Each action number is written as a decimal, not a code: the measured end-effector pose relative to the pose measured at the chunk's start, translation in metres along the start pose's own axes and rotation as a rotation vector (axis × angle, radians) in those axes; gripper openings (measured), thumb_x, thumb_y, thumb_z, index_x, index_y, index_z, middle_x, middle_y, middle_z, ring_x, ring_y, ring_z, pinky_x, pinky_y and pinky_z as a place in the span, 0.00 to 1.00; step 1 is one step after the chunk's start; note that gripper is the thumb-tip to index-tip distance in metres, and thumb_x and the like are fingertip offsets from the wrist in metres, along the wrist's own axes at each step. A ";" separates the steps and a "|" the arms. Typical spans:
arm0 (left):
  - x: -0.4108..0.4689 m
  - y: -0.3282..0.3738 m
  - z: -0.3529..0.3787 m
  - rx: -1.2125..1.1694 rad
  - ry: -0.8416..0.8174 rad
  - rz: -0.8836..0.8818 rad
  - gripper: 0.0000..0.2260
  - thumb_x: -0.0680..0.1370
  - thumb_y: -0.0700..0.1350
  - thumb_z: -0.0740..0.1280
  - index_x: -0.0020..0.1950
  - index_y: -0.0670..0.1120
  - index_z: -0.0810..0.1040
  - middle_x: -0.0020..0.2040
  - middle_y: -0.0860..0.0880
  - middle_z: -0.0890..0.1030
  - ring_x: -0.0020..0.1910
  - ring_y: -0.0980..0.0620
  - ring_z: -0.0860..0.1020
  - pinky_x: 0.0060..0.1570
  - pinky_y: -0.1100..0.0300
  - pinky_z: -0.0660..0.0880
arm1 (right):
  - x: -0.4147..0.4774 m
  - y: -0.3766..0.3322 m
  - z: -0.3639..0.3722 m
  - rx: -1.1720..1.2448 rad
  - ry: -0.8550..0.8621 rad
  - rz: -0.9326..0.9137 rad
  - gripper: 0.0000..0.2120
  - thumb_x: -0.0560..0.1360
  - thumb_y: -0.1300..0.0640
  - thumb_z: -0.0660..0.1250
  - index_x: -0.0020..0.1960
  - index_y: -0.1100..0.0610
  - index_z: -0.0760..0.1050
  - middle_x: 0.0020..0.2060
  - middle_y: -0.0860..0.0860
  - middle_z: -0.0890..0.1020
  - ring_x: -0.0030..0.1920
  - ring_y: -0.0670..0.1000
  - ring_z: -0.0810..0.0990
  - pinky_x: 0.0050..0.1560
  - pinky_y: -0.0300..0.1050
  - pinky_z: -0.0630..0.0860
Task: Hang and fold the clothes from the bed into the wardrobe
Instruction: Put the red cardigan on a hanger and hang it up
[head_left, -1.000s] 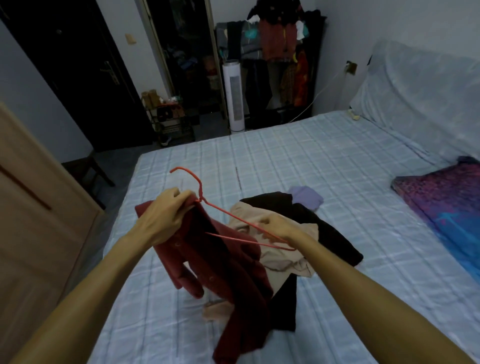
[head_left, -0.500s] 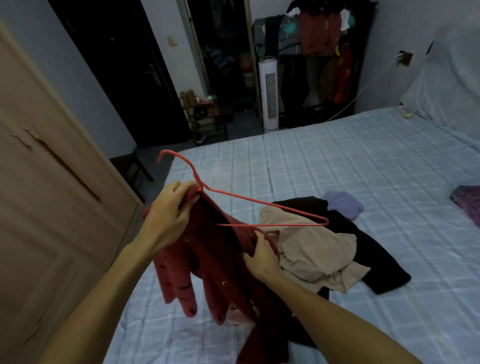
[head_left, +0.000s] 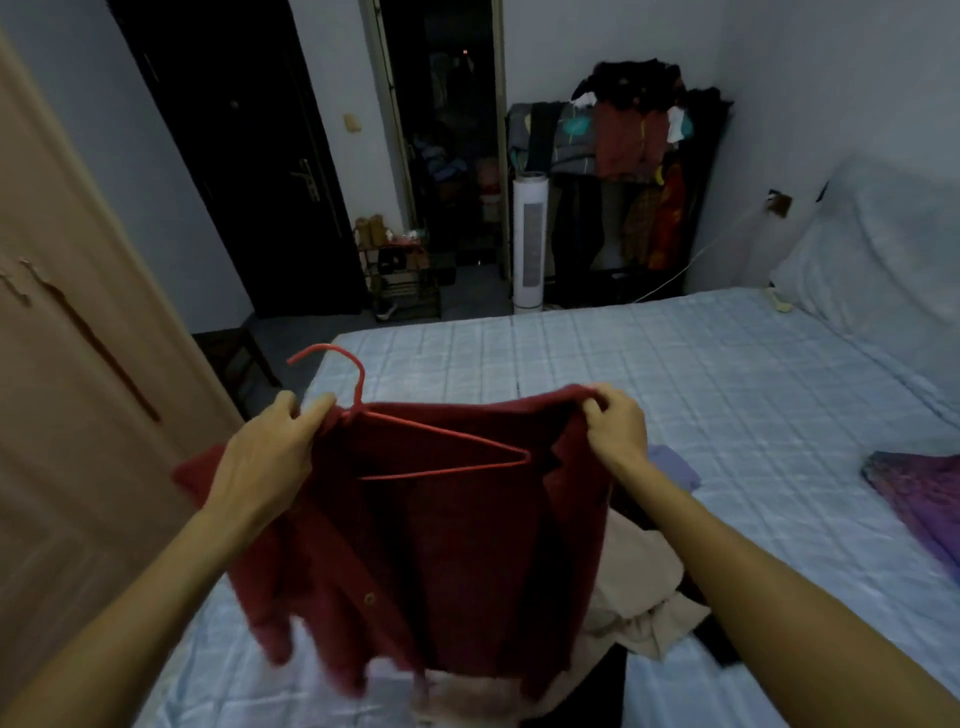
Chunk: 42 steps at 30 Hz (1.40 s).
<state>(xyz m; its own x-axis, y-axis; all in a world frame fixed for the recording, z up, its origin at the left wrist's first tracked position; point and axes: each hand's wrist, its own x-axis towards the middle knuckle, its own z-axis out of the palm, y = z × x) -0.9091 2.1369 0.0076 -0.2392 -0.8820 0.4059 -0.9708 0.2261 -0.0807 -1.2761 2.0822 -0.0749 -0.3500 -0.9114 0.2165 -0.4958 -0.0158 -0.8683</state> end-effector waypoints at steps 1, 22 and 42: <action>0.003 0.003 0.001 0.013 0.000 -0.001 0.24 0.69 0.32 0.68 0.63 0.46 0.70 0.39 0.44 0.66 0.27 0.46 0.67 0.23 0.57 0.64 | 0.009 -0.013 -0.013 -0.015 -0.010 -0.031 0.08 0.76 0.59 0.64 0.49 0.53 0.82 0.44 0.48 0.83 0.47 0.48 0.79 0.45 0.39 0.68; 0.030 0.080 -0.027 -0.423 0.014 0.172 0.08 0.80 0.47 0.59 0.59 0.50 0.69 0.44 0.47 0.69 0.40 0.41 0.75 0.39 0.47 0.73 | -0.030 -0.160 -0.065 0.291 0.069 -0.264 0.10 0.81 0.55 0.60 0.58 0.55 0.76 0.50 0.49 0.81 0.49 0.46 0.77 0.54 0.45 0.74; 0.027 0.039 -0.073 -0.530 0.340 0.082 0.10 0.78 0.49 0.60 0.57 0.50 0.73 0.45 0.48 0.76 0.44 0.48 0.76 0.43 0.51 0.73 | -0.020 -0.183 -0.092 -0.590 -0.301 -0.760 0.13 0.77 0.48 0.62 0.60 0.48 0.76 0.50 0.50 0.76 0.54 0.51 0.72 0.55 0.48 0.68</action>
<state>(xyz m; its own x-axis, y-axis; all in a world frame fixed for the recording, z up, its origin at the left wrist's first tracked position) -0.9517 2.1518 0.0815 -0.2077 -0.6926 0.6908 -0.7867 0.5379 0.3028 -1.2511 2.1414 0.1204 0.3968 -0.8117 0.4286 -0.8469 -0.5038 -0.1700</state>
